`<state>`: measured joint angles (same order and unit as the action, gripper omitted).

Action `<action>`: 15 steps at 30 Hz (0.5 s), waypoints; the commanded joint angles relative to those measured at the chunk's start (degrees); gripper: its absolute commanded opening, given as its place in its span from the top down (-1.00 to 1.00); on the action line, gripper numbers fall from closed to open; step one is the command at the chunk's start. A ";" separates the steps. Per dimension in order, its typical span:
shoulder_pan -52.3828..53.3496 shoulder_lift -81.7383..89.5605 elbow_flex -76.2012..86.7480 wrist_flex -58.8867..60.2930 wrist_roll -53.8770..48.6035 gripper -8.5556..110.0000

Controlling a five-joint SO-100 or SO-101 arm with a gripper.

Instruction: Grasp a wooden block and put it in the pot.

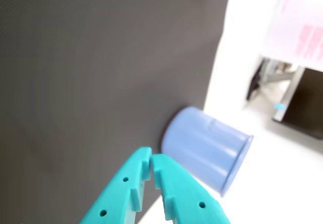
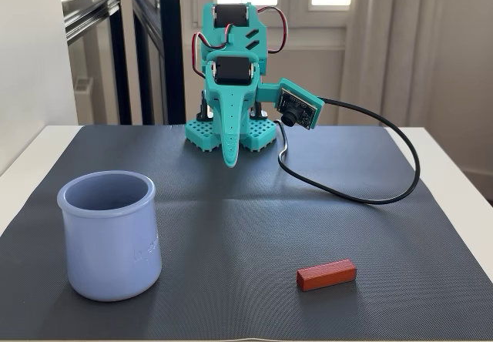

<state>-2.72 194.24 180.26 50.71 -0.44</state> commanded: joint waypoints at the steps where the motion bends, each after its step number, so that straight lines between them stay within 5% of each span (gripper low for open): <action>1: 0.00 0.09 -0.35 -0.26 -0.35 0.86; 15: -6.68 -22.41 -14.41 -6.15 -0.44 0.86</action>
<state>-6.86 176.92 171.47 47.20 -0.70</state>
